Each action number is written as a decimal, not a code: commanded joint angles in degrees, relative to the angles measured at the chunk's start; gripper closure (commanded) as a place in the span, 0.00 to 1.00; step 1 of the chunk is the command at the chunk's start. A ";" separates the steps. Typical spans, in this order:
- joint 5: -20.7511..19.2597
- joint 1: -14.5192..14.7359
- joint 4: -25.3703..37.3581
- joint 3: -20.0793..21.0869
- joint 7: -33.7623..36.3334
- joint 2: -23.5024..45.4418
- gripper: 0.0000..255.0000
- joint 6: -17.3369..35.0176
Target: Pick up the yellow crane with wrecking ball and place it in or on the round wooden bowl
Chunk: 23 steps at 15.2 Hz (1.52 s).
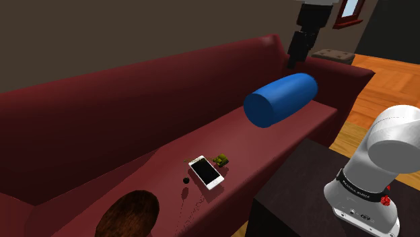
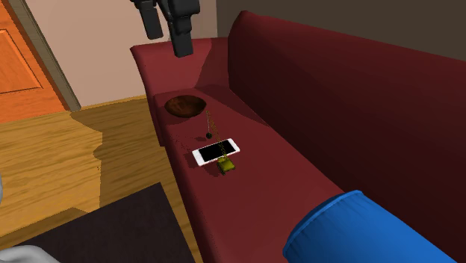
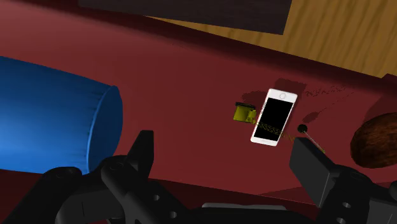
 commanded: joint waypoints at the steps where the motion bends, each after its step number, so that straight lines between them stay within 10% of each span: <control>1: 0.00 0.00 0.00 0.00 0.00 0.00 0.00 0.00; 23: 4.11 2.13 -17.63 12.27 8.07 27.42 0.00 44.77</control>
